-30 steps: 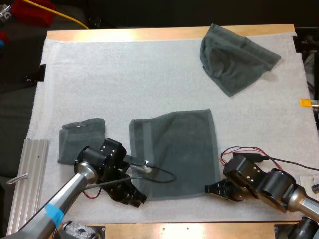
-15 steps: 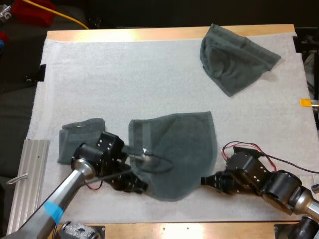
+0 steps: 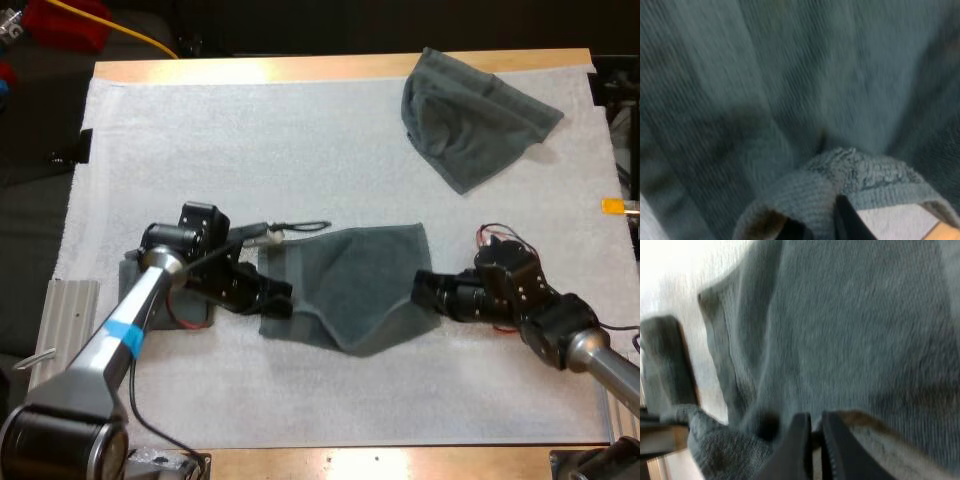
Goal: Pick towel from pile, fold and stack
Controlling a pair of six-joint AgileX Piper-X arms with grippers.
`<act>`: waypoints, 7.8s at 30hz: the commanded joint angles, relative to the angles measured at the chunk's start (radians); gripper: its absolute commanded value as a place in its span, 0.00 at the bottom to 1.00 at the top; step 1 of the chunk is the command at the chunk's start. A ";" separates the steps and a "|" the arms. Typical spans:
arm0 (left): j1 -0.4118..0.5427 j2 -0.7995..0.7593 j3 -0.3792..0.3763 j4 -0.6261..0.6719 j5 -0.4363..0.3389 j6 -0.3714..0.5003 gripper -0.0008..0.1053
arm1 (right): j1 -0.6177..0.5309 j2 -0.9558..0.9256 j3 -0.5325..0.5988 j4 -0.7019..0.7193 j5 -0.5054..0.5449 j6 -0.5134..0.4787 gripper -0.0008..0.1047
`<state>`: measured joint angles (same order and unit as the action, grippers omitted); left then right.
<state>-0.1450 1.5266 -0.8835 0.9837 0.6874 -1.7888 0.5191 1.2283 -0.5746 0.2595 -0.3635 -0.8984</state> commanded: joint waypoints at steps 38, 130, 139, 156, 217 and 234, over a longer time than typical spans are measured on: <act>0.051 0.180 -0.091 -0.298 -0.202 -0.113 0.01 | -0.170 0.280 -0.010 -0.470 0.054 0.178 0.01; 0.051 -0.820 -0.098 0.265 -0.038 -0.054 0.61 | -0.244 0.065 -0.131 0.172 -0.118 -0.445 0.64; 0.051 -0.820 -0.098 0.293 -0.038 -0.054 0.61 | -0.302 0.272 -0.153 0.051 -0.288 -0.450 0.64; 0.051 -0.820 -0.098 0.298 -0.038 -0.054 0.61 | -0.288 0.487 -0.161 -0.044 -0.416 -0.405 0.64; 0.035 -0.820 -0.098 0.298 -0.039 -0.054 0.61 | -0.152 -0.047 -0.274 0.749 0.540 -0.696 0.01; 0.035 -0.820 -0.098 0.298 -0.039 -0.054 0.61 | 0.046 0.108 -0.297 0.545 0.192 -0.494 0.01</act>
<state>-0.1052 0.7076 -0.9721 1.2792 0.6386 -1.8408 0.5639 1.3345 -0.8621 0.8212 -0.1569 -1.3974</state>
